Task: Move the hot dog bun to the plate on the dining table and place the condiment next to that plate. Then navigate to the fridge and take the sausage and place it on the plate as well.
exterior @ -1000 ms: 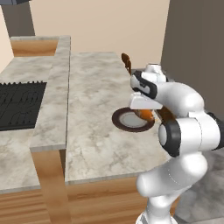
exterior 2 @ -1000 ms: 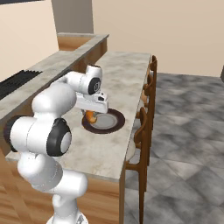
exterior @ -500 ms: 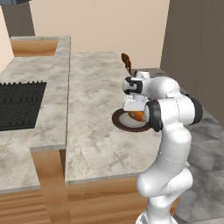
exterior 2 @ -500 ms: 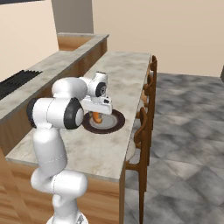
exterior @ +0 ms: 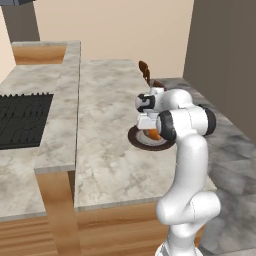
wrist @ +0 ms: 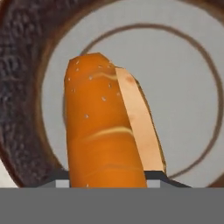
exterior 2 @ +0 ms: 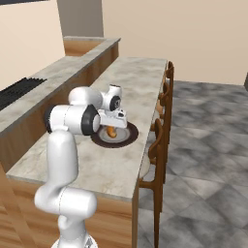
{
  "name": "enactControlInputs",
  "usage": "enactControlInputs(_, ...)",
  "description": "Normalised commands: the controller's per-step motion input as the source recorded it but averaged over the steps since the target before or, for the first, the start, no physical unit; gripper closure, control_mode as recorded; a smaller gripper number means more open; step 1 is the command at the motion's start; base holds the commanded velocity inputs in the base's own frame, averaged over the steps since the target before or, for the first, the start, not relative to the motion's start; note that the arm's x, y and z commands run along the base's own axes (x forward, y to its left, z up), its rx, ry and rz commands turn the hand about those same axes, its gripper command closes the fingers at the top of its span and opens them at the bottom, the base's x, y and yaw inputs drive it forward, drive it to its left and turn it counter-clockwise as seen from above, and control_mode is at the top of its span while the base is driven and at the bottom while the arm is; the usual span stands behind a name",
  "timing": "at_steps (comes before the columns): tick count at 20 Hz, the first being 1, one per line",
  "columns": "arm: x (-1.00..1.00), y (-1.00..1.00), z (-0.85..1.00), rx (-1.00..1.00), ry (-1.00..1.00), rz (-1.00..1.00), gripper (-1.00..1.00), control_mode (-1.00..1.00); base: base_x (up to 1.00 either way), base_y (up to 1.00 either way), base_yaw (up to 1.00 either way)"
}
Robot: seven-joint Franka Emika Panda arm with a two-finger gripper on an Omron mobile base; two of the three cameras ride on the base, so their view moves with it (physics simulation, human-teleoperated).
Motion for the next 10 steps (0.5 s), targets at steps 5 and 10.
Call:
enactControlInputs(5,0.16,0.02,-0.52,-0.04,-0.11,0.0,1.0,-1.0,0.0,0.0,0.0)
enactControlInputs(10,-0.09,0.07,-0.56,-0.08,-0.16,0.0,-1.0,-1.0,0.0,0.0,0.0)
